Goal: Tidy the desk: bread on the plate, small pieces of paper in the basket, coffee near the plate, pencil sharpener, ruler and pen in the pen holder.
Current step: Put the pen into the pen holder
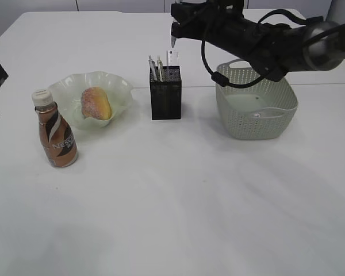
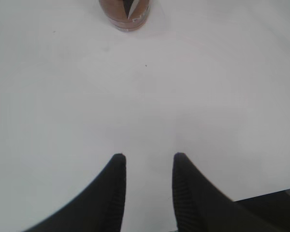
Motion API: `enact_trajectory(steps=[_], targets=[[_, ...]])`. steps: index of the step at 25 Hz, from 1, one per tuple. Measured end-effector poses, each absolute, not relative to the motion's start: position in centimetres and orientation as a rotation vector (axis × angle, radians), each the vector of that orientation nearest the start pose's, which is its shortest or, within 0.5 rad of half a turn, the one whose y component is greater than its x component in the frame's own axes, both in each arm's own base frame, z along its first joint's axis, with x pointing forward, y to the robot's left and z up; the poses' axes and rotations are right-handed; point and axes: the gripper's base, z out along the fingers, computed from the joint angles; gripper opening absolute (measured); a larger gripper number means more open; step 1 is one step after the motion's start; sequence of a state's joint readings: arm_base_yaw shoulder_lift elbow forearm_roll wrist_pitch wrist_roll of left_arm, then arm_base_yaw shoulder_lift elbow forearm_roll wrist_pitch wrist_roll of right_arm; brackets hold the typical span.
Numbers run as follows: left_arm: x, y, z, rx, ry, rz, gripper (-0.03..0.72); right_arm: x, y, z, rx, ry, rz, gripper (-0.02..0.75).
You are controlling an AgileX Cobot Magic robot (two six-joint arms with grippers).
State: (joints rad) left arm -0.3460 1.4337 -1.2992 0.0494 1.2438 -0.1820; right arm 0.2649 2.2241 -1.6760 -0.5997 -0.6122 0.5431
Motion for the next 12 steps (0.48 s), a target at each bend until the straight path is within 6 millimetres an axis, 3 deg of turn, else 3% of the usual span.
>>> enact_trajectory(steps=[12], targets=[[26.1,-9.0,33.1,0.247,2.849,-0.04,0.239,50.8,17.2,21.0,-0.619,1.518,0.384,0.078]])
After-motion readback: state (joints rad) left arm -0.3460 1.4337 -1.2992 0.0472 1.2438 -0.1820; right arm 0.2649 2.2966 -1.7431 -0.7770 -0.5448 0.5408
